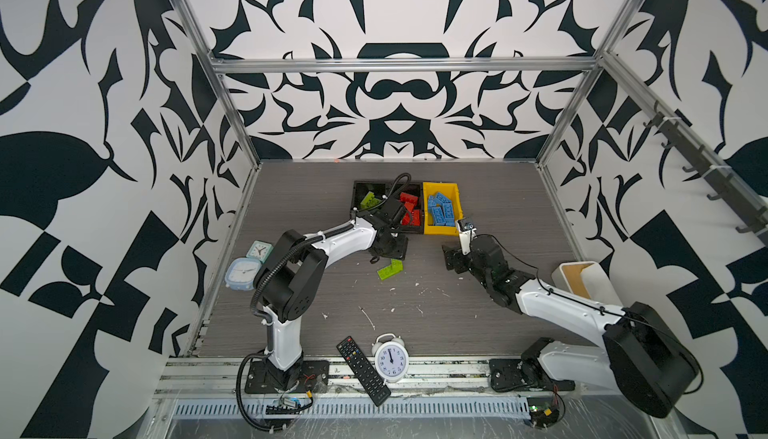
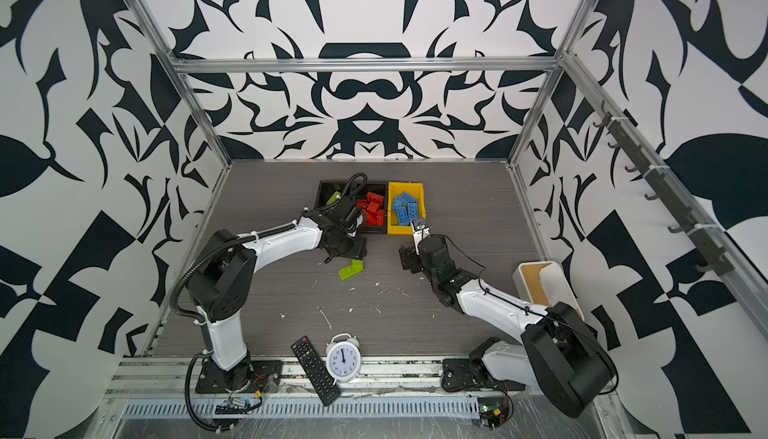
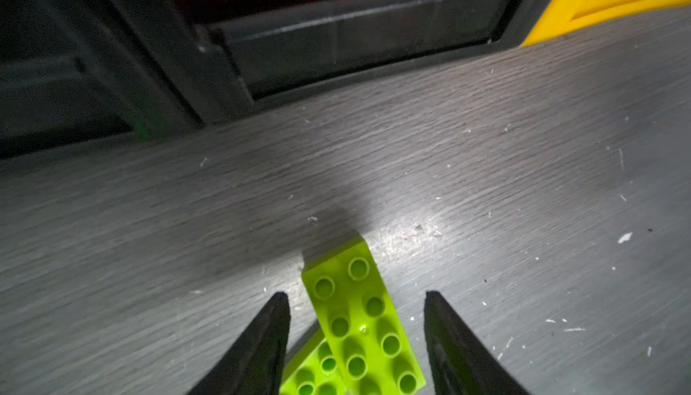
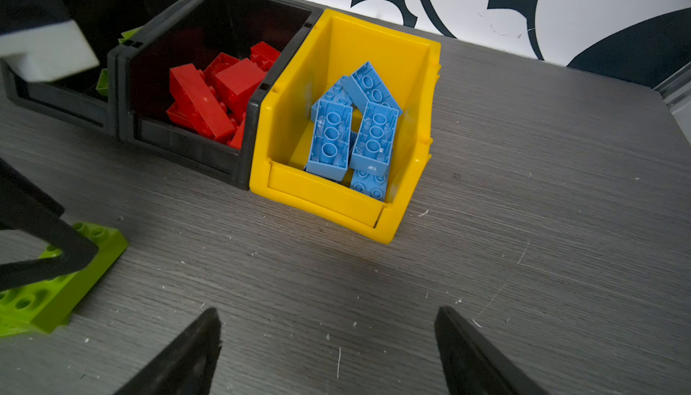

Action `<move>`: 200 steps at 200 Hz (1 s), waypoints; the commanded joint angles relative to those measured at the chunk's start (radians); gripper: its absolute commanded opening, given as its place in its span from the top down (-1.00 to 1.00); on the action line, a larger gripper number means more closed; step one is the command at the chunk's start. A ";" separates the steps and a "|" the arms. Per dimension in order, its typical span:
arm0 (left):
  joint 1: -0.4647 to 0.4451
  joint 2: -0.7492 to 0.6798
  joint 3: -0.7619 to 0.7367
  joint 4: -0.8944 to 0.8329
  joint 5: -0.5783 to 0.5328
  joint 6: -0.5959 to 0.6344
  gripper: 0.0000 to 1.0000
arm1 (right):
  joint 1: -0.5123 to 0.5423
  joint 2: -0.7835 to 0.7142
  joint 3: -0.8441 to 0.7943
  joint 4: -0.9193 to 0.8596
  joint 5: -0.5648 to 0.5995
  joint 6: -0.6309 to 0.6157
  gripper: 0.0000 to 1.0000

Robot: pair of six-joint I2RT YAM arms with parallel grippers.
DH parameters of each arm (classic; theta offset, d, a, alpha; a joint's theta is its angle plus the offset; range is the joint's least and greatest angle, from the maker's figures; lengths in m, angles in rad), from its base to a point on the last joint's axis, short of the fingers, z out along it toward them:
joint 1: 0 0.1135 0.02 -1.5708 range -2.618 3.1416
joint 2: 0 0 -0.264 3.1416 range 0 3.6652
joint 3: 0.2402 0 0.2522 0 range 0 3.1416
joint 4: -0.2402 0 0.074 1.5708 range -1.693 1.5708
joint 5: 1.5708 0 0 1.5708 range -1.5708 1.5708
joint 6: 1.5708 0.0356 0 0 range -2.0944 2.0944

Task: Sort the legos into containers by color
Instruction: 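Move the left gripper back to the last green bricks and grasp one, then carry the green brick with the left gripper into the green bin and release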

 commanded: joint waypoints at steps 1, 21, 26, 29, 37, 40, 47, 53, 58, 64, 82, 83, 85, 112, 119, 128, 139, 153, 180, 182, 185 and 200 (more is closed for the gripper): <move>-0.005 0.037 0.004 -0.035 0.009 -0.011 -0.20 | 0.000 0.000 0.039 0.012 0.003 0.013 -0.84; -0.008 0.045 0.014 -0.033 0.011 -0.010 -0.19 | 0.000 0.001 0.040 0.012 0.004 0.014 -0.84; -0.009 0.047 0.016 -0.033 0.011 -0.010 -0.18 | 0.001 0.000 0.040 0.012 0.005 0.014 -0.84; -0.009 0.047 0.016 -0.034 0.011 -0.011 -0.18 | 0.000 0.001 0.040 0.012 0.003 0.014 -0.84; -0.010 0.053 0.018 -0.033 0.004 -0.009 -0.15 | -0.001 0.001 0.042 0.012 0.003 0.013 -0.84; -0.011 0.055 0.018 -0.034 0.001 -0.007 -0.15 | 0.000 0.001 0.040 0.012 0.003 0.013 -0.84; -0.012 0.060 0.019 -0.034 -0.002 -0.004 -0.15 | -0.001 0.001 0.040 0.012 0.004 0.013 -0.84; -0.012 0.065 0.020 -0.037 -0.002 -0.004 -0.14 | 0.000 0.001 0.041 0.012 0.005 0.014 -0.84; -0.012 0.068 0.021 -0.038 0.001 -0.003 -0.14 | 0.000 0.001 0.041 0.012 0.004 0.013 -0.84; -0.012 0.072 0.020 -0.037 0.004 -0.004 -0.14 | 0.000 0.000 0.040 0.012 0.003 0.013 -0.84; -0.012 0.081 0.020 -0.036 0.004 -0.006 -0.13 | 0.000 0.000 0.039 0.012 0.005 0.011 -0.84; -0.012 0.081 0.020 -0.035 0.004 -0.006 -0.13 | -0.001 -0.001 0.039 0.012 0.005 0.011 -0.84; -0.012 0.081 0.020 -0.035 0.003 -0.006 -0.13 | 0.000 -0.001 0.039 0.012 0.005 0.011 -0.84; -0.012 0.079 0.021 -0.029 0.001 -0.004 -0.04 | 0.000 0.001 0.041 0.011 0.003 0.011 -0.84; -0.012 0.079 0.024 -0.030 -0.001 -0.004 0.00 | -0.001 0.001 0.040 0.012 0.004 0.011 -0.84; -0.012 0.077 0.027 -0.030 -0.002 -0.002 0.02 | 0.000 0.001 0.041 0.011 0.003 0.011 -0.84; -0.013 0.075 0.031 -0.028 -0.004 -0.001 0.04 | -0.001 0.001 0.041 0.011 0.002 0.011 -0.84; -0.012 0.069 0.035 -0.030 -0.008 0.001 0.07 | 0.000 0.001 0.042 0.011 0.003 0.010 -0.84; -0.012 0.059 0.046 -0.034 -0.011 0.006 0.09 | 0.000 0.001 0.042 0.008 0.003 0.011 -0.84; -0.012 0.057 0.046 -0.035 -0.011 0.007 0.09 | -0.001 0.001 0.042 0.009 0.003 0.010 -0.84; -0.012 0.055 0.047 -0.035 -0.010 0.008 0.09 | -0.001 0.002 0.042 0.009 0.004 0.010 -0.84; -0.011 0.041 0.050 -0.035 -0.017 0.011 0.09 | 0.000 0.000 0.042 0.008 0.003 0.010 -0.84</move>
